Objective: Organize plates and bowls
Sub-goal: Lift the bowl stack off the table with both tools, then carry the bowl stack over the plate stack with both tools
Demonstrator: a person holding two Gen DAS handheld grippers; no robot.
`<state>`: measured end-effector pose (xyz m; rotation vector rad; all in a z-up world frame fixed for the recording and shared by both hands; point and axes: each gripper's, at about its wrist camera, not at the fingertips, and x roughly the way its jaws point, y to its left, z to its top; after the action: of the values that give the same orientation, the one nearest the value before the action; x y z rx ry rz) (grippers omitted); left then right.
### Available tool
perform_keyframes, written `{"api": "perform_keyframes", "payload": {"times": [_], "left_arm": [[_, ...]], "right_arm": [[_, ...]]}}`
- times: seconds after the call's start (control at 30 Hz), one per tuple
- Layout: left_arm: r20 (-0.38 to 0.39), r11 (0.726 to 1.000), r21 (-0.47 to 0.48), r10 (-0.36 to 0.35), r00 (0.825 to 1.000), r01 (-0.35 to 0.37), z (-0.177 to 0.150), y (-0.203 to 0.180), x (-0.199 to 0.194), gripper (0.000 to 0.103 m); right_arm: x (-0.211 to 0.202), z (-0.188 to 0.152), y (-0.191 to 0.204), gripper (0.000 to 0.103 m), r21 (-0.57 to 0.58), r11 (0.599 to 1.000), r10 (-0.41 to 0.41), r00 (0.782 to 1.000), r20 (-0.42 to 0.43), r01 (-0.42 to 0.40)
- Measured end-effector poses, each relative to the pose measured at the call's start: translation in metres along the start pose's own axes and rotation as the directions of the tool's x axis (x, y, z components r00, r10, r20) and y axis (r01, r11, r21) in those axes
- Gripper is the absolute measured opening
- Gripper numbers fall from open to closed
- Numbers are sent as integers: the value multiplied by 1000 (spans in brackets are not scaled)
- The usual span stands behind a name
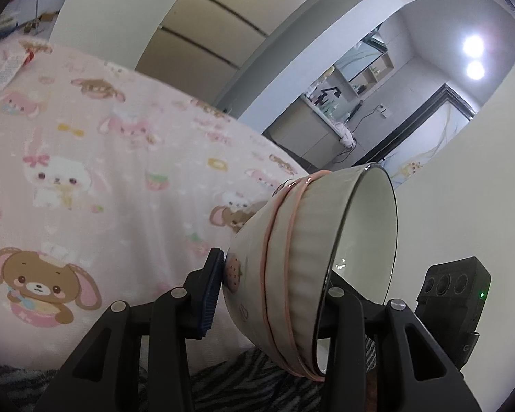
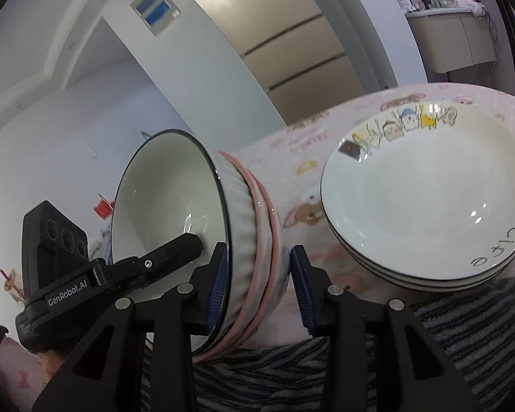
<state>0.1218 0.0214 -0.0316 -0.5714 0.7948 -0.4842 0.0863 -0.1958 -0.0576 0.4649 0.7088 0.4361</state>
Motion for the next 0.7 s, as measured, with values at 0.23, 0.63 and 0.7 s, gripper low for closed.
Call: {"api": "perform_keyframes", "payload": {"times": [0.23,0.63,0.7], "left_arm": [[11,1000,-25,8,1000,-8,8,-19,-13,42],[44,997,80,-23,999,19,33,-101,-1,42],[38,996,89,-20,999,16,35,-111,8,42]], "right_arm": [[-12,15,7,34,-29,999,35,998,44,-33],[-72,81,-7,27,-65,997,43,980,193,-30],[-74,89,-18,27,-52,998,42,979,201,-33]]}}
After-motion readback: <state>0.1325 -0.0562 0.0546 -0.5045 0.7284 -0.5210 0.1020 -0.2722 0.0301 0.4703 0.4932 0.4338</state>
